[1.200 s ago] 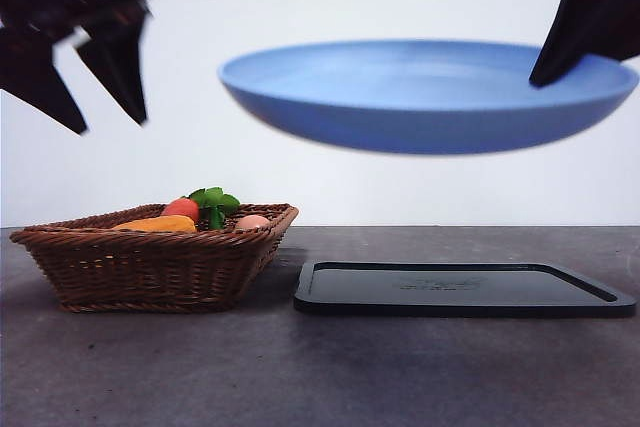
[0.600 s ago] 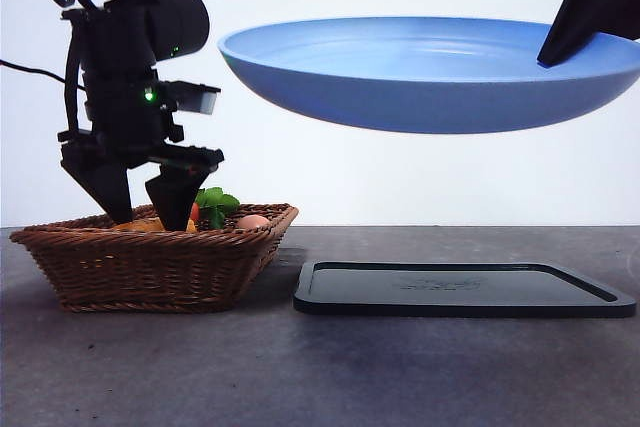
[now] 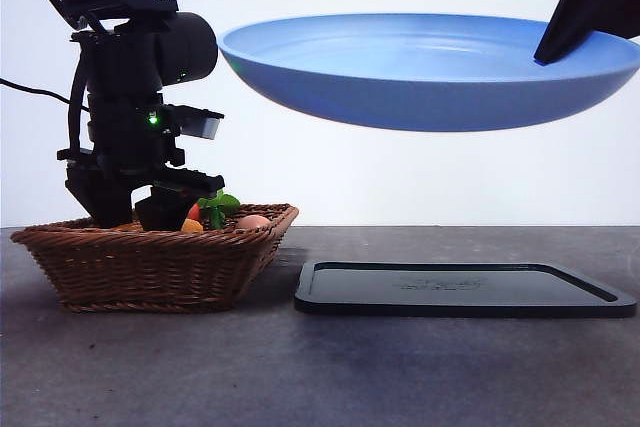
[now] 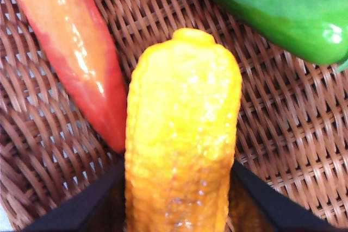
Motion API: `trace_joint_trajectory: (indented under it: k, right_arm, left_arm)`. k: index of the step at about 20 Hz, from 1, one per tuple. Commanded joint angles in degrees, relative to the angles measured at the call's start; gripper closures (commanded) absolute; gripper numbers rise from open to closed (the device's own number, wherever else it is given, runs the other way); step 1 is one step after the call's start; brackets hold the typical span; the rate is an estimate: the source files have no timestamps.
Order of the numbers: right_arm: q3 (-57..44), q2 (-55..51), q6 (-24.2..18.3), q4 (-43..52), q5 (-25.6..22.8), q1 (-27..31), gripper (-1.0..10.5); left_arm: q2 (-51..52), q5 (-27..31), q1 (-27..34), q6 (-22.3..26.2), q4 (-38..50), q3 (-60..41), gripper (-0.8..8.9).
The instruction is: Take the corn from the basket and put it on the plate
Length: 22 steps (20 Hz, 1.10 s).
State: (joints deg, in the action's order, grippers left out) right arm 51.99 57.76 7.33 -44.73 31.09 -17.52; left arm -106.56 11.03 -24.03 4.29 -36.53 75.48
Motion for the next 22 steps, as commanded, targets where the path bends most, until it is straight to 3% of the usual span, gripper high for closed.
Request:
trace_joint_trajectory:
  k: [1,7,12,16,22]
  right_arm:
    - [1.01,0.2,0.09,0.57,0.33,-0.17,9.5]
    - [0.98,0.24,0.17,0.55,-2.23,-0.17,9.5]
    - [0.96,5.4,0.9,2.1,-4.52,0.13,9.5]
    - [0.96,13.92,2.93,8.04,-3.65,0.26,9.5]
    - [0.96,18.58,6.38,14.36,1.62,0.44,9.5]
  left_arm:
    - [-0.81,0.24,-0.42,-1.29,-0.46,1.31,6.54]
    - [0.55,-0.66,-0.48,-4.13,-8.66,9.14,6.63]
    - [10.73,-12.39,-1.7,-8.72,-10.14,12.31,6.63]
    - [16.48,-22.88,-7.21,-9.94,-10.43,12.31,6.63]
    - [12.66,-23.39,-18.18,-7.32,-9.11,10.88,6.63]
